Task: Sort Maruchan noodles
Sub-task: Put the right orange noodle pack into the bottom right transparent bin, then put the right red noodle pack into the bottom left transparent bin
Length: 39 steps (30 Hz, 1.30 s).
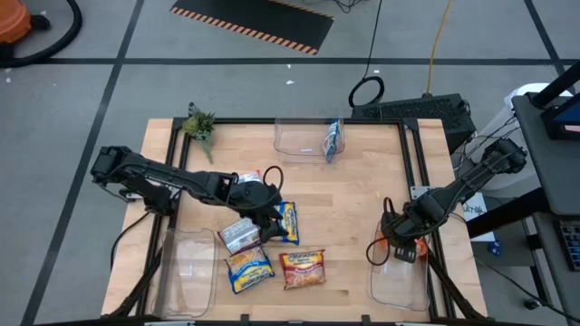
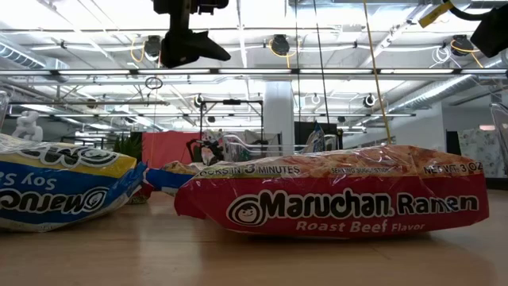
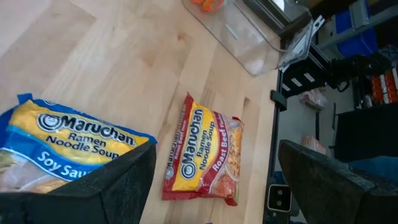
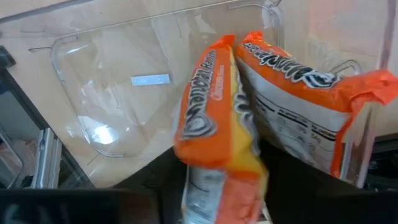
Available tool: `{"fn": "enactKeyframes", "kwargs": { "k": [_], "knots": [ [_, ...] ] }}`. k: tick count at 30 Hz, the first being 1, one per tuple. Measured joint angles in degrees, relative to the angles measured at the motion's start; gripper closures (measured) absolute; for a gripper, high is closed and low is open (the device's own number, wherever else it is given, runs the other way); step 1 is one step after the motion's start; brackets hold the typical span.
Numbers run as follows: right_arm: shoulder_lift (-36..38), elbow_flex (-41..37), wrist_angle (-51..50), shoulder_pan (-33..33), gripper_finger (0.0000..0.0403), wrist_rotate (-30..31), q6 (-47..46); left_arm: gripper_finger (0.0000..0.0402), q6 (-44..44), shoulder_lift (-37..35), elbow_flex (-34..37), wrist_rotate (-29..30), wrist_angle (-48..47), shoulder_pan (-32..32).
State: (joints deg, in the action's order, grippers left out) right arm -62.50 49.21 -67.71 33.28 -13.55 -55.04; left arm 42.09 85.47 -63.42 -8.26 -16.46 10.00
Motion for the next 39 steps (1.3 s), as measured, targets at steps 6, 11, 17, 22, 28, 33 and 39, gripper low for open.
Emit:
{"fn": "enactKeyframes", "kwargs": {
  "k": [6, 11, 17, 22, 28, 33, 39],
  "knots": [
    [0.0, 0.0, -1.6, 0.0, 0.0187, 0.0, 0.7, 0.0062, 0.1, 0.0, 0.0, -0.8, 0.0, -1.0],
    [1.0, 0.1, -2.8, 0.0, 0.018, 0.1, 0.3, 0.0062, 0.1, 0.0, 0.0, -0.9, 0.0, -1.0],
    [1.1, 2.6, -9.4, -0.1, 0.0185, 1.6, 0.8, 0.0062, -0.4, 0.0, 0.0, -2.0, 0.0, -1.0],
    [1.3, 6.2, -13.7, -0.1, 0.0185, 3.3, -0.1, 0.0062, -0.9, -0.1, 0.0, -2.4, 0.0, -1.0],
    [1.3, 13.5, -19.4, -0.1, 0.0186, 8.1, -5.6, 0.0062, -0.2, -0.1, 0.0, -3.9, 0.0, -1.0],
    [1.3, 20.9, -17.7, -0.1, 0.0186, 14.9, -13.2, 0.0062, 1.5, -0.1, 0.0, -3.9, -0.1, -0.5],
    [-0.5, 26.7, -7.2, -0.7, 0.0186, 20.6, -15.9, 0.0062, 3.4, -0.1, 0.0, -3.9, -0.2, 1.0]
  ]
}}
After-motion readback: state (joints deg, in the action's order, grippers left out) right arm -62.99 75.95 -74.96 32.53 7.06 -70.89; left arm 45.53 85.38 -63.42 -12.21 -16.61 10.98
